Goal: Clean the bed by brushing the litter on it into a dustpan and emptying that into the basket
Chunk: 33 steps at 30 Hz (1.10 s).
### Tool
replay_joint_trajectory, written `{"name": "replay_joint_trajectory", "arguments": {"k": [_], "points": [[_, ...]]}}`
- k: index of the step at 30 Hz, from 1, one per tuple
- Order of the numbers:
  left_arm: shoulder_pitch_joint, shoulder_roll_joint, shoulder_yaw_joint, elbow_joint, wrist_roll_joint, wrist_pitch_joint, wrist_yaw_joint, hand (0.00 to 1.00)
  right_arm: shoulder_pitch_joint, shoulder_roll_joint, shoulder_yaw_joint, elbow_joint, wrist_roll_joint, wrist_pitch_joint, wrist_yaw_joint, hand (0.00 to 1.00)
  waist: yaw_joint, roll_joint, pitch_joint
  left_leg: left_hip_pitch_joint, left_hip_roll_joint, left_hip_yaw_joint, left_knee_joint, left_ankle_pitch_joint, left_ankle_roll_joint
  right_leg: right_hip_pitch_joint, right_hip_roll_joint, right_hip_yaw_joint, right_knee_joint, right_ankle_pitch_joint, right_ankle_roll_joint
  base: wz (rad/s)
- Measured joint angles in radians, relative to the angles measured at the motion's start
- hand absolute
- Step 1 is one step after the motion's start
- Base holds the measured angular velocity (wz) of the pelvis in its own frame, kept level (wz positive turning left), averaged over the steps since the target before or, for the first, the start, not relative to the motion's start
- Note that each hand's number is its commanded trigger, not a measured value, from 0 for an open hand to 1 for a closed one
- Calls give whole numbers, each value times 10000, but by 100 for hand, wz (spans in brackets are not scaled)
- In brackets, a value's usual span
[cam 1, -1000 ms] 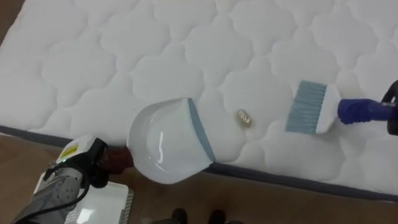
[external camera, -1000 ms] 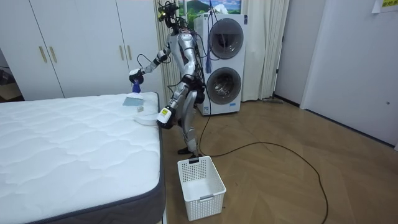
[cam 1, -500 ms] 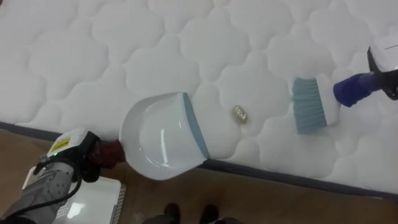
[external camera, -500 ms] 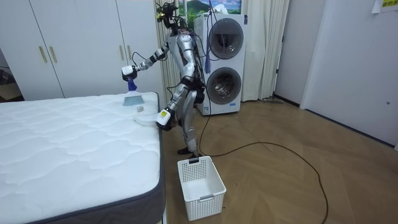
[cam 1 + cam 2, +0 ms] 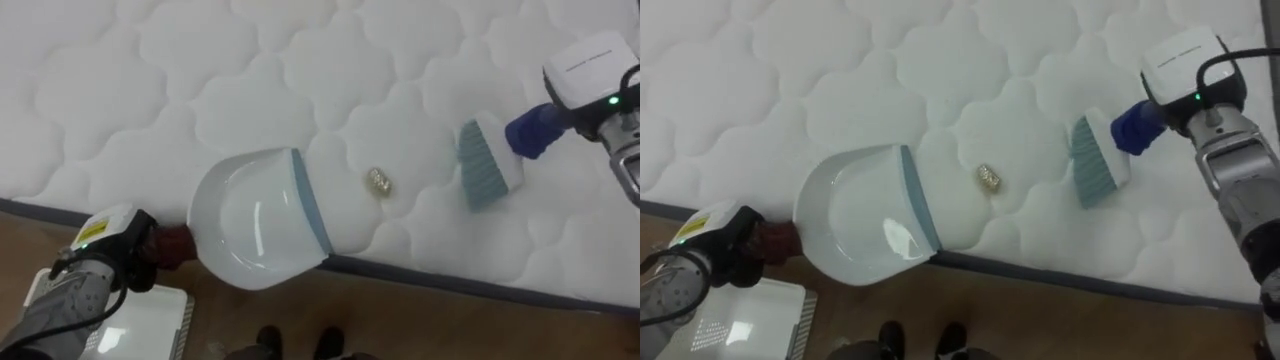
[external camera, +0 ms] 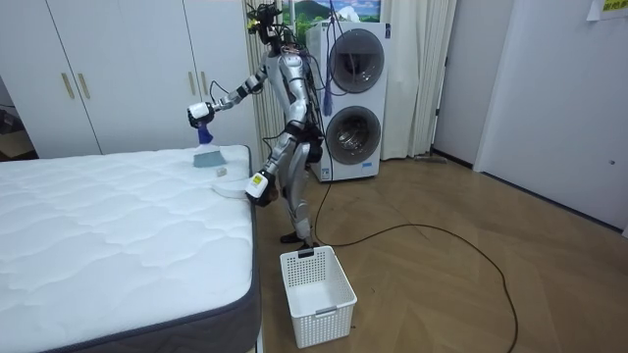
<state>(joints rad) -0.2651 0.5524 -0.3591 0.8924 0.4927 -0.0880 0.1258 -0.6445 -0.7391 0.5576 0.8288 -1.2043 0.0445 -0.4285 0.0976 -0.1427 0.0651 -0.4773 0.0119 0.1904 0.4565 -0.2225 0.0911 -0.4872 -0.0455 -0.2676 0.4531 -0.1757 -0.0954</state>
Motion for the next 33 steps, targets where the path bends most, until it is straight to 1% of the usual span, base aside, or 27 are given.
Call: {"name": "replay_joint_trajectory", "arguments": {"k": [2, 5, 9, 15, 18, 20, 22, 26, 29, 33], "points": [[-6, 14, -14, 0, 3, -63, 9, 100, 2, 26, 116, -239, 291, -15, 78, 100, 52, 9, 0, -11, 26, -9, 51, 2, -4, 32, 33, -30, -82, 58, 1, 0], [-31, 13, -71, -5, 147, -104, 9, 100, 121, 237, 119, -566, 661, -70, 465, 100, 187, 27, 1, -11, 71, -31, 63, 3, -5, 139, 93, -79, -230, 98, 25, 0], [-41, 13, -72, -6, 222, -126, -6, 100, 272, 368, 120, -866, 989, -271, 901, 100, 203, 91, -15, -18, 70, -42, 56, 3, -4, 148, 96, -80, -243, 100, 33, 0], [-54, 11, -70, -89, 407, 9, -13, 100, 299, 382, 117, -1021, 1229, -351, 1267, 100, 195, 179, -41, -16, 82, -41, 92, 3, -5, 158, 103, -78, -237, 99, 34, 0], [-55, 11, -70, -91, 483, 14, -10, 100, 367, 381, 117, -1275, 1574, -354, 1480, 100, 194, 246, -43, -17, 81, -38, 87, 3, -5, 155, 100, -89, -227, 99, 34, 0], [-57, 9, -70, -98, 484, 0, 1, 100, 410, 401, 120, -1424, 1995, -476, 1619, 100, 200, 292, -43, -16, 86, -37, 97, 3, -5, 146, 97, -103, -204, 99, 33, 0], [-53, 9, -70, -95, 491, 11, 2, 100, 486, 421, 117, -1682, 2244, -460, 1810, 100, 195, 325, -55, -11, 92, -30, 98, 3, -6, 134, 94, -107, -184, 103, 26, 0], [-52, 1, -87, -72, 488, 41, 18, 100, 778, 475, 118, -2258, 2842, -502, 2092, 100, 184, 335, -59, 24, 99, -17, 104, 12, -20, 135, 94, -86, -130, 112, 11, 0], [-49, -61, -96, -18, 549, 75, 137, 100, 926, 609, 95, -2549, 3299, -570, 2437, 100, 151, 337, -59, 21, 99, -10, 102, 15, -26, 129, 96, -81, -126, 129, -18, 0], [12, -87, -96, -5, 578, 65, 192, 100, 1034, 623, 63, -2859, 4061, -780, 2801, 100, 139, 345, -64, 20, 97, -10, 110, 15, -26, 114, 89, -66, -70, 129, -19, 0]]}}
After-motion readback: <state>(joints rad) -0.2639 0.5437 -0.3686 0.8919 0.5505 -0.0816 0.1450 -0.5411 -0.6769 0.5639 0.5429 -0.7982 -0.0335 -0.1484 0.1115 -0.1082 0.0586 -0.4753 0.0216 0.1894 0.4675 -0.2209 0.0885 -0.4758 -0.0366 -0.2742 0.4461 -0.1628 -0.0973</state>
